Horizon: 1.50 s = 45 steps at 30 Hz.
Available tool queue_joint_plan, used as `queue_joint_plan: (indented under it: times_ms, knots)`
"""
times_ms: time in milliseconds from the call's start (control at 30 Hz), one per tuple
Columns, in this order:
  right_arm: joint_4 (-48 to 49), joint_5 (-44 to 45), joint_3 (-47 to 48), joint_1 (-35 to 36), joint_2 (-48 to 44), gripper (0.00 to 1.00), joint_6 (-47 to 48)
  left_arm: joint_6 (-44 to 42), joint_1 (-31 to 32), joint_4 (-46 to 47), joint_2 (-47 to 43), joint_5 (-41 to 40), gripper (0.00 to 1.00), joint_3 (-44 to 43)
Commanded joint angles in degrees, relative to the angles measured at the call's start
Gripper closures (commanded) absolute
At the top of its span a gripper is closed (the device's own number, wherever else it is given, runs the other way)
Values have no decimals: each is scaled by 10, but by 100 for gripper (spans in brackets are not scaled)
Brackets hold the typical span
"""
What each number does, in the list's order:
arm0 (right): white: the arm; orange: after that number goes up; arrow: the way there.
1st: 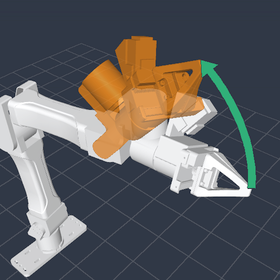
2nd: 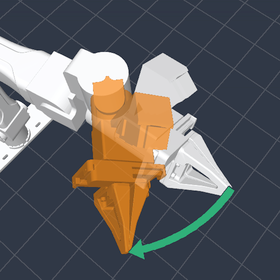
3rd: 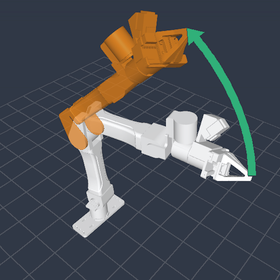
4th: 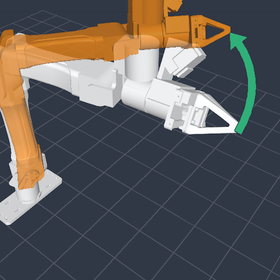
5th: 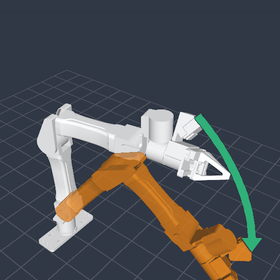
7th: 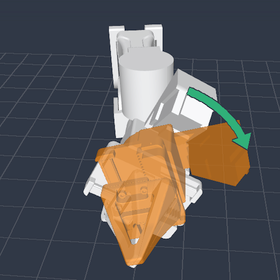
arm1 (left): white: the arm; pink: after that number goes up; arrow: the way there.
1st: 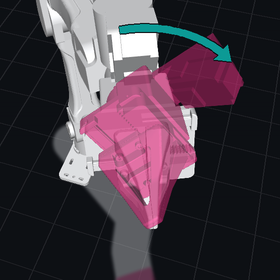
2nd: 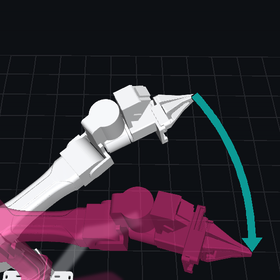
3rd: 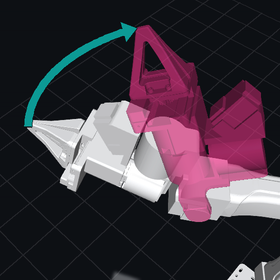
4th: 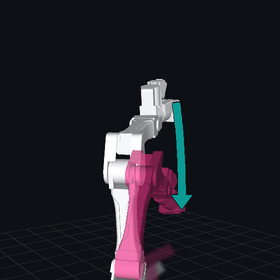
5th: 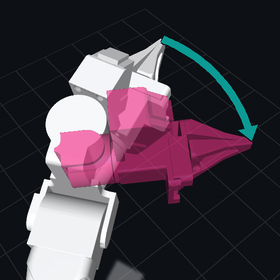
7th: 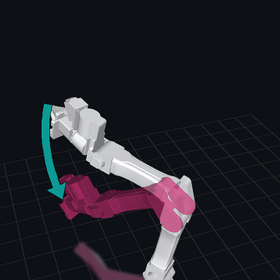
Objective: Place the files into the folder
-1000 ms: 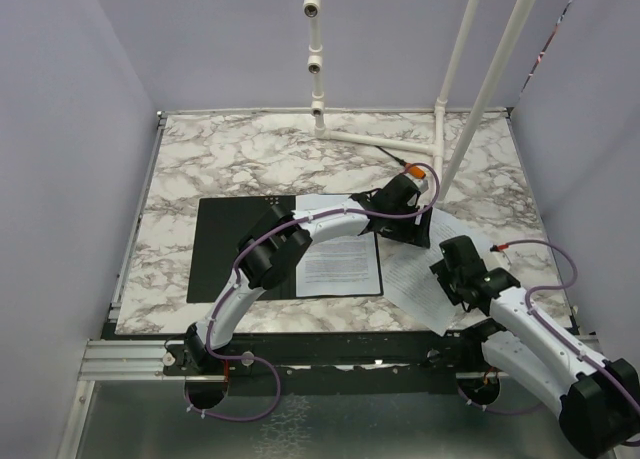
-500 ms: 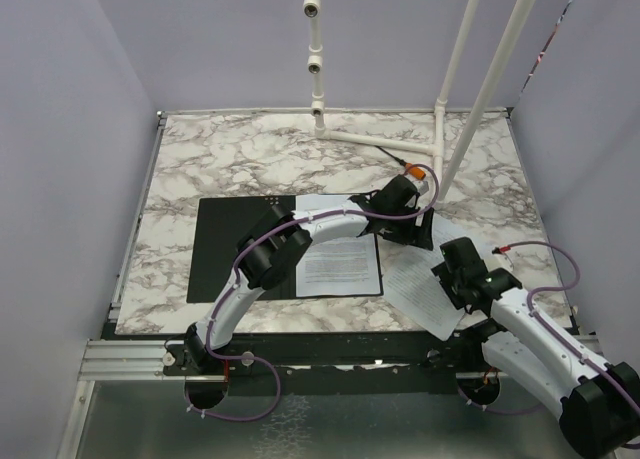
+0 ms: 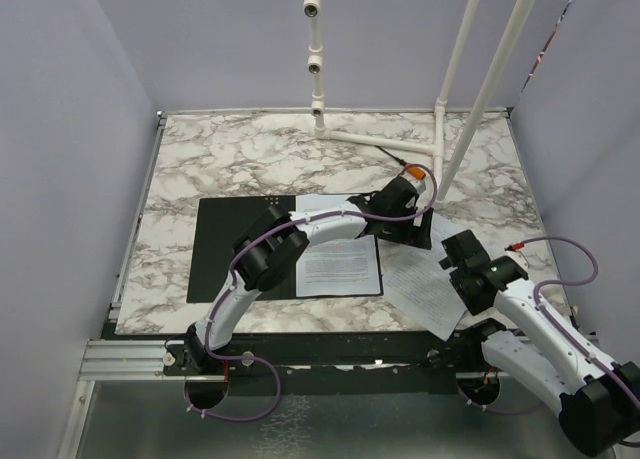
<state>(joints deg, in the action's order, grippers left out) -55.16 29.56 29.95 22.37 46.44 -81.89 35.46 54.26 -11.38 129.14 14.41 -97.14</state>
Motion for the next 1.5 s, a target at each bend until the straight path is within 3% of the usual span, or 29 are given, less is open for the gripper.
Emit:
queue_joint_plan:
  times_ms: [0,367,867,1300,1467]
  knots:
    - [-58,45,12,-1,29,0,-43,-15,-11,-79,0,-56,8,15]
    - [3,28,-25,-1,71,0,-65,-33,-30,-102,-12,-70,6,12]
    - [110,-31,-68,-1,70,0,-22,-29,-28,-104,19,-34,1,-2]
    - [179,-70,-87,-1,57,2,11,-13,-13,-108,51,-30,1,-3]
    - [194,-79,-94,-1,55,2,17,-8,-10,-108,63,-25,6,-3]
